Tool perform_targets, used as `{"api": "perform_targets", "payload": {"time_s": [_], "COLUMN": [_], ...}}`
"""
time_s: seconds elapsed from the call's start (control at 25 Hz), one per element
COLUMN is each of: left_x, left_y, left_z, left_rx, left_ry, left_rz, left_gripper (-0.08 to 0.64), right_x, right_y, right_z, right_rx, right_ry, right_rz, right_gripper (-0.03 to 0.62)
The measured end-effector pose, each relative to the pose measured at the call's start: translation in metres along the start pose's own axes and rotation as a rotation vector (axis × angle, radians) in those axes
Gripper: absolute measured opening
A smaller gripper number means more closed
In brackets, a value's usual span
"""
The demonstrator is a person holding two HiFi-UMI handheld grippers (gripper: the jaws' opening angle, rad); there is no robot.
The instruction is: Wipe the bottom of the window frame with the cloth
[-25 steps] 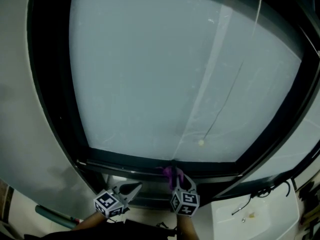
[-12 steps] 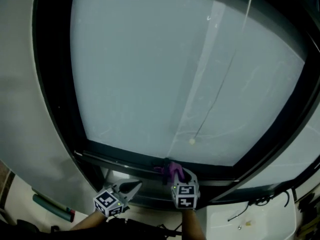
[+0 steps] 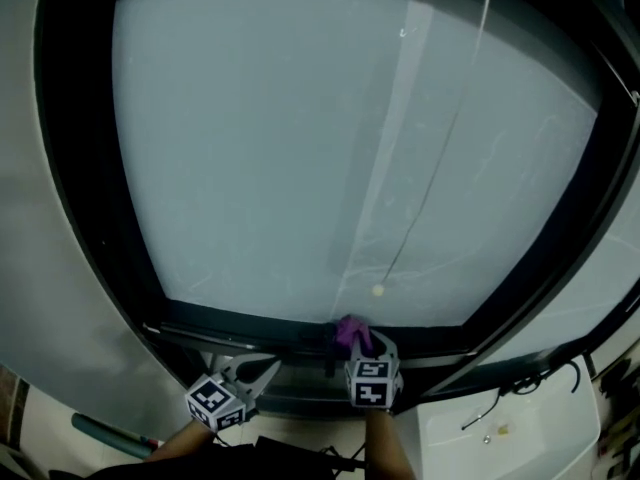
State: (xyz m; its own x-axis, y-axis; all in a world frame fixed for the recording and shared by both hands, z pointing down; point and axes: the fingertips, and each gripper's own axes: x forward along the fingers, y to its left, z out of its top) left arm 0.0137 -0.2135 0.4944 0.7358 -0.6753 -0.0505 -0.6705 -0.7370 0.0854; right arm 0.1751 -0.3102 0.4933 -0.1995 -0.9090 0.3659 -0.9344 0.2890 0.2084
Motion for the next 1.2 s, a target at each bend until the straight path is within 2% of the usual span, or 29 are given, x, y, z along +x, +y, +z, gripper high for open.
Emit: {"api": "perform_targets", "payload": {"time_s": [0.2, 0.4, 0.56, 0.8, 0.96, 1.2], "left_x": [0.022, 0.031, 0.034, 0.041, 0.043, 0.05], "left_y": [-0.005, -0.001, 0.003, -0.01, -0.012, -0.016], "left_z": [0.007, 0.01, 0.011, 0.017, 0.022, 0.025], "left_rx": [0.015, 0.0, -0.021, -0.029, -0.03, -0.021], "left_ry": [-0.012, -0.035, -0.036, -0.031, -0.035, -0.059], "left_rz": [-0.09, -0.127, -0.162, -0.26, -0.278, -0.255], "left_gripper": [0.002, 0.002, 0.002, 0.002, 0.002, 0.002], "right_x": [0.001, 0.006, 0.006, 0.004, 0.005, 0.003], "right_y": [-0.011, -0.018, -0.019, -0.018, -0.019, -0.025], "right_z": [-0.007, -0.013, -0.016, -0.018, -0.016, -0.02], "right_rx": [-0.005, -0.026, -0.002, -0.032, -0.021, -0.027], "right_ry": [0.035, 0.08, 0.076, 0.08, 0.079, 0.078], "right_rz": [-0.061, -0.091, -0.122, -0.184, -0.175, -0.152], "right_gripper": [0.075, 0.075, 0.075, 0.074, 0.074, 0.075]}}
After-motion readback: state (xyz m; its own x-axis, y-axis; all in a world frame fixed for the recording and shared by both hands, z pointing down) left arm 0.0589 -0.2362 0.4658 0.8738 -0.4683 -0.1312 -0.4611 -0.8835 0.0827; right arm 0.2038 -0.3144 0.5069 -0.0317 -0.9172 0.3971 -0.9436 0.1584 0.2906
